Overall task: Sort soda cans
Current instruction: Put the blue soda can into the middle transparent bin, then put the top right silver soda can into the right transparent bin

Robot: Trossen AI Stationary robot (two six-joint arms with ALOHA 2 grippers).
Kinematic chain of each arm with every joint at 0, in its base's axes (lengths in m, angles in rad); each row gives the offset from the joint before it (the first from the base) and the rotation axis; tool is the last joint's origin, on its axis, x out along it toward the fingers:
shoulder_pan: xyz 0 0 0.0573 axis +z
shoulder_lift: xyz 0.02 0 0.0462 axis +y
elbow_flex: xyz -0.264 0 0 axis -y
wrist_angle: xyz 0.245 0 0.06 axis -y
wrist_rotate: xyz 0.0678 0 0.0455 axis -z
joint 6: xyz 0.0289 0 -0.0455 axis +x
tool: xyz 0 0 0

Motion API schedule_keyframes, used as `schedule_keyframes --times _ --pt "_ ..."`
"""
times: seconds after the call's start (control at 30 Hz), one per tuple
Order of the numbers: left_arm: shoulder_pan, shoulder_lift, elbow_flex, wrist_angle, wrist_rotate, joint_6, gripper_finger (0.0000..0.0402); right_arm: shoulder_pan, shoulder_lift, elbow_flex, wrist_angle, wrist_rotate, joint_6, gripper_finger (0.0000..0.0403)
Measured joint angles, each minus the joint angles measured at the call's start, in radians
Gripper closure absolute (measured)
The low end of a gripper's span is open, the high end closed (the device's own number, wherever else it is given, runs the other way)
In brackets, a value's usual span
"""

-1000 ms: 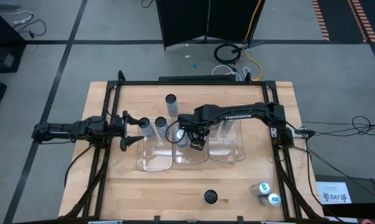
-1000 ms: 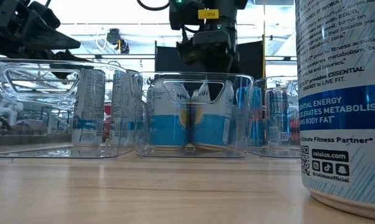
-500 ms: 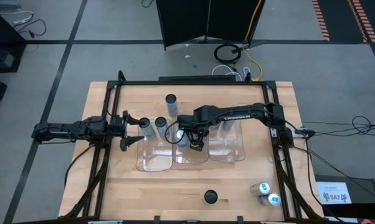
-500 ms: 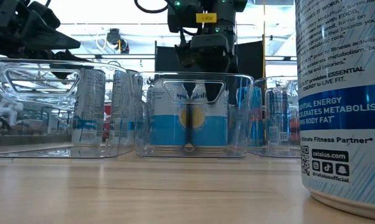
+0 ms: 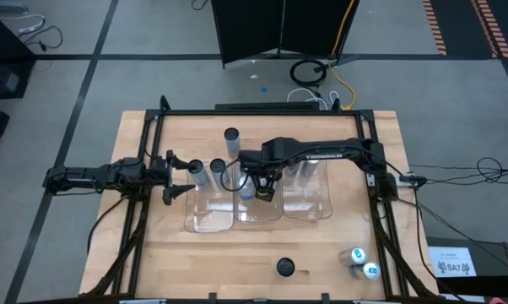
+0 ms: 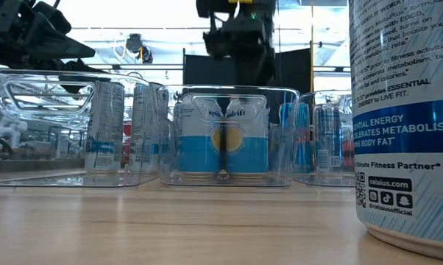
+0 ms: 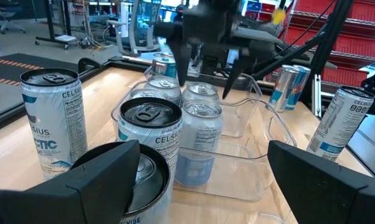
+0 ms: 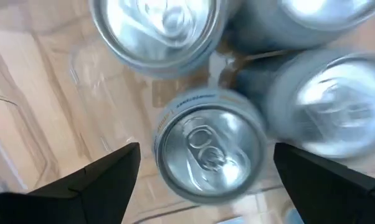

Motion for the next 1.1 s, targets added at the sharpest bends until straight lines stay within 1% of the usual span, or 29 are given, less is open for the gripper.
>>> schedule_keyframes --times 0.1,0.17,0.23,0.27,0.33,0.4,0.43,0.5,0.57,0.63,0.73,0.87,1.0,1.1 --pt "0.000 0.000 0.000 0.000 0.000 0.000 0.0039 0.005 -0.010 0.054 -0.073 0.010 0.018 0.0041" --pt "0.000 0.000 0.000 0.001 0.000 0.000 0.0039 0.015 -0.034 0.065 -0.117 0.012 0.039 0.0041" --pt "0.000 0.000 0.000 0.001 0.000 0.000 0.0039 0.039 -0.070 0.062 -0.153 0.041 0.067 0.0041" --pt "0.000 0.000 0.000 0.000 0.000 0.000 0.0039 0.058 -0.097 0.054 -0.162 0.079 0.087 0.0041" --pt "0.000 0.000 0.000 0.000 0.000 0.000 0.0039 0.107 -0.157 0.016 -0.163 0.193 0.148 0.0041" --pt "0.000 0.000 0.000 -0.001 0.000 0.000 0.0039 0.168 -0.229 -0.047 -0.160 0.323 0.239 0.0041" --pt "0.000 0.000 0.000 -0.001 0.000 0.000 0.0039 0.201 -0.271 -0.088 -0.160 0.369 0.290 0.0041" --pt "0.000 0.000 0.000 -0.002 0.000 0.000 0.0039 0.270 -0.352 -0.179 -0.159 0.433 0.415 0.0041" --pt "0.000 0.000 0.000 -0.002 0.000 0.000 0.0039 0.337 -0.435 -0.276 -0.158 0.474 0.562 0.0041" --pt "0.000 0.000 0.000 -0.002 0.000 0.000 0.0039 0.400 -0.512 -0.370 -0.158 0.470 0.716 0.0041" --pt "0.000 0.000 0.000 -0.001 0.000 0.000 0.0039 0.478 -0.611 -0.493 -0.160 0.442 0.903 0.0041" --pt "0.000 0.000 0.000 -0.002 0.000 0.000 0.0039 0.548 -0.709 -0.612 -0.164 0.355 1.086 0.0041" --pt "0.000 0.000 0.000 -0.002 0.000 0.000 0.0039 0.564 -0.770 -0.688 -0.169 0.268 1.091 0.0041" --pt "0.000 0.000 0.000 -0.002 0.000 0.000 0.0039 0.563 -0.796 -0.727 -0.169 0.262 1.081 0.0041"
